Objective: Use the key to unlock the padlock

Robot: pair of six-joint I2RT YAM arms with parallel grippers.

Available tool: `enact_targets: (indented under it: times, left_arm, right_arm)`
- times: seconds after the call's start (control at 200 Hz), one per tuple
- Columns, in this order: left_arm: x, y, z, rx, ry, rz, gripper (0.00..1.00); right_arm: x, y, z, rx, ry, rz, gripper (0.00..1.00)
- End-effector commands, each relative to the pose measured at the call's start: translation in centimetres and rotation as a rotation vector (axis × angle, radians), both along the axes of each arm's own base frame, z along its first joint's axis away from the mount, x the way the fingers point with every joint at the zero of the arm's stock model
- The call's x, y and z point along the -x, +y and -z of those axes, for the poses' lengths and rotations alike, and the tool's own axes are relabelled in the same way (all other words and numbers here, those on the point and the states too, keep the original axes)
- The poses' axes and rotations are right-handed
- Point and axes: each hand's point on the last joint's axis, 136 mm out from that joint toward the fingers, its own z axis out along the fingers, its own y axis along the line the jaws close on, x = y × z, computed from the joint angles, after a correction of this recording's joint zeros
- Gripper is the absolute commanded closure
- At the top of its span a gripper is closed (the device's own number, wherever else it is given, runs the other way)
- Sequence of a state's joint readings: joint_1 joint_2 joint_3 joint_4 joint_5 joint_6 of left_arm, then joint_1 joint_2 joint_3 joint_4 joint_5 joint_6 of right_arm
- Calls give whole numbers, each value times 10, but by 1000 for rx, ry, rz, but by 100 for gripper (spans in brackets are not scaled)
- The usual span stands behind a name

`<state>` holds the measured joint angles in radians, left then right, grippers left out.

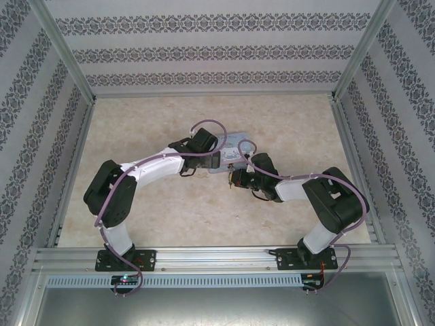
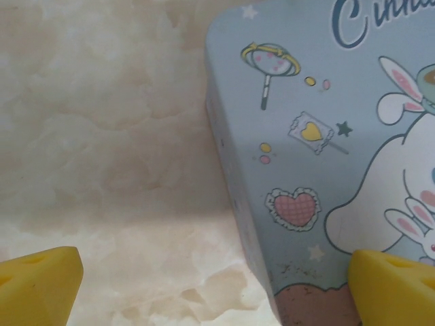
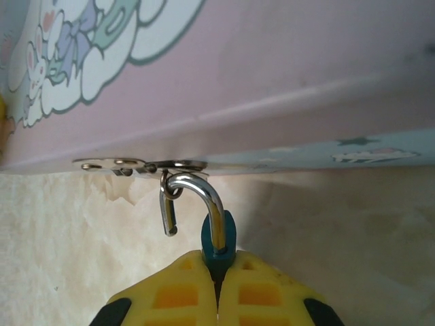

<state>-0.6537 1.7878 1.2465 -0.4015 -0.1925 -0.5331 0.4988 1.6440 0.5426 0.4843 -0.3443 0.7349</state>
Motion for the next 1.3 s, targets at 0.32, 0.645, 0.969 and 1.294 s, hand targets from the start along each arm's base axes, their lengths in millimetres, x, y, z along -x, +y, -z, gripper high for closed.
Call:
enact_targets:
  times: [0.32, 0.645, 0.969, 1.294]
  left_arm:
    - [24, 11, 36, -134, 74, 9, 0]
    - [34, 6, 47, -113, 95, 6, 0]
    - [40, 4, 57, -117, 115, 17, 0]
    - [44, 10, 67, -148, 133, 9, 0]
  right_arm:
    - [15, -14, 21, -95, 161, 146, 100]
    - [9, -9, 21, -251, 196, 243, 100]
    - [0, -11, 22, -297, 194, 275, 100]
    - [-15, -22, 15, -316, 178, 289, 100]
